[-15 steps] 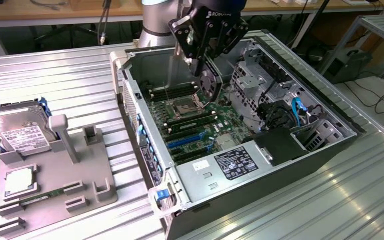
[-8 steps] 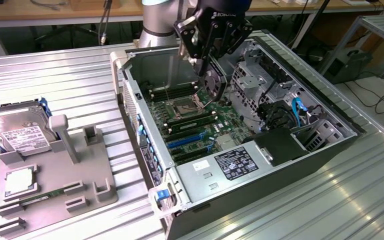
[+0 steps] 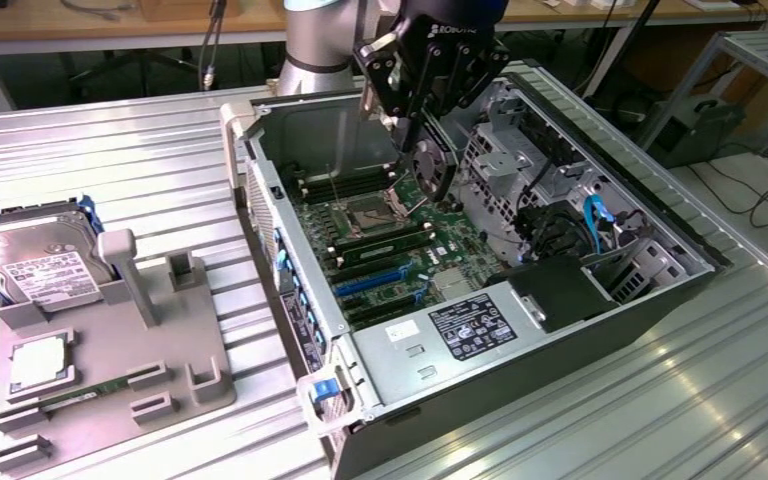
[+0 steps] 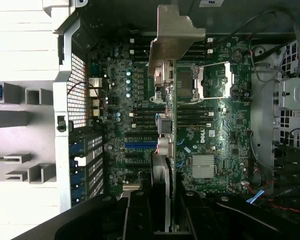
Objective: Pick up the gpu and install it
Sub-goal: 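Pick up the gpu and move the gpu toward the slot, then insert the gpu into the slot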
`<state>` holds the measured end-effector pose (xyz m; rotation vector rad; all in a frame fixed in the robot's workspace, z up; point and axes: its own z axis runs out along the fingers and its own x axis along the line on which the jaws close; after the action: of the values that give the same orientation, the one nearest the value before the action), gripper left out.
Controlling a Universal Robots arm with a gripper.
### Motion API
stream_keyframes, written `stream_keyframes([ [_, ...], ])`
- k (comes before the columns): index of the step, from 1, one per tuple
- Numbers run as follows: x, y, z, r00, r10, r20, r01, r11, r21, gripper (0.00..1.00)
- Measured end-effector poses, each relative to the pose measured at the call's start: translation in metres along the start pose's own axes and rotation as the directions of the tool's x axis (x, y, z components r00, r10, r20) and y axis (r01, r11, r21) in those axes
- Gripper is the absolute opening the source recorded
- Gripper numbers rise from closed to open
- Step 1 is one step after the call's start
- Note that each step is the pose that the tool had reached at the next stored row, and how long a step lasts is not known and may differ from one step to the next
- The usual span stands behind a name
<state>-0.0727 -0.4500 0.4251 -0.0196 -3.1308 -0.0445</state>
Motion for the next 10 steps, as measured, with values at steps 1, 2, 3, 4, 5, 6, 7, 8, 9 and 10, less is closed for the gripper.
stream_keyframes([
  [1, 0.0, 0.0, 0.0, 1.0, 0.0, 0.0, 0.0, 1.0, 0.0, 0.27],
  [2, 0.0, 0.0, 0.0, 1.0, 0.0, 0.0, 0.0, 1.0, 0.0, 0.27],
  [3, 0.0, 0.0, 0.0, 1.0, 0.0, 0.0, 0.0, 1.0, -0.0001, 0.27],
  [4, 0.0, 0.0, 0.0, 1.0, 0.0, 0.0, 0.0, 1.0, 0.0, 0.27],
  [5, 0.0, 0.0, 0.0, 1.0, 0.0, 0.0, 0.0, 1.0, -0.0001, 0.27],
  [6, 0.0, 0.0, 0.0, 1.0, 0.0, 0.0, 0.0, 1.0, 0.0, 0.27],
  [7, 0.0, 0.0, 0.0, 1.0, 0.0, 0.0, 0.0, 1.0, 0.0, 0.27],
  [8, 0.0, 0.0, 0.0, 1.0, 0.0, 0.0, 0.0, 1.0, -0.0001, 0.27],
  [9, 0.0, 0.0, 0.0, 1.0, 0.0, 0.0, 0.0, 1.0, -0.0001, 0.27],
  [10, 0.0, 0.0, 0.0, 1.0, -0.001, 0.0, 0.001, 1.0, -0.0001, 0.27],
])
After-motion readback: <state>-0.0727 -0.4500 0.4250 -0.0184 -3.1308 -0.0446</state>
